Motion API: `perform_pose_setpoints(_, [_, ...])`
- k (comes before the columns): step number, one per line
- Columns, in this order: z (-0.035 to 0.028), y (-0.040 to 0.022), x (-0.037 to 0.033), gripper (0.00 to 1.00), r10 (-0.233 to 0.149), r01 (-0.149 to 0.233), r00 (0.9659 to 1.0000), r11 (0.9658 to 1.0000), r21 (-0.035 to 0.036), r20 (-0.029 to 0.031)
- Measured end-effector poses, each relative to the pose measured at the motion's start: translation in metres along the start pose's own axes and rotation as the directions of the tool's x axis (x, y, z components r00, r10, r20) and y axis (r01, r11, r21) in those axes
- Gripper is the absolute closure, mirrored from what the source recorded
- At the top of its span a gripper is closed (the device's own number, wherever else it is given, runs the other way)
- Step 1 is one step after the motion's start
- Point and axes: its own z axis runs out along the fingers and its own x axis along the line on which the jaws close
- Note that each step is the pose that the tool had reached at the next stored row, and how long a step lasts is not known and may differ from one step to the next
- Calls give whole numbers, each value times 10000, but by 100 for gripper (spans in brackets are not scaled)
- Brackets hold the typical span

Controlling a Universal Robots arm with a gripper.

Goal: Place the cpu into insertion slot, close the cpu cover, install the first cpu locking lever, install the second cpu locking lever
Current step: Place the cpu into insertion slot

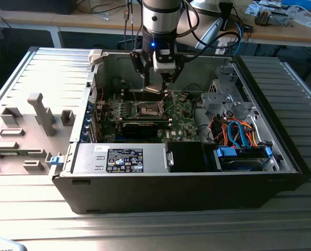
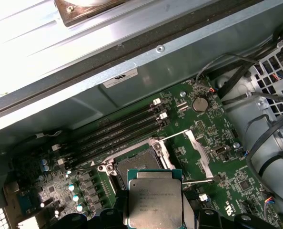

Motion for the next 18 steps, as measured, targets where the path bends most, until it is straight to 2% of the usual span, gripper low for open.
perform_pose_setpoints(18, [6,0,0,46,234,-234,9997,9997,3,20])
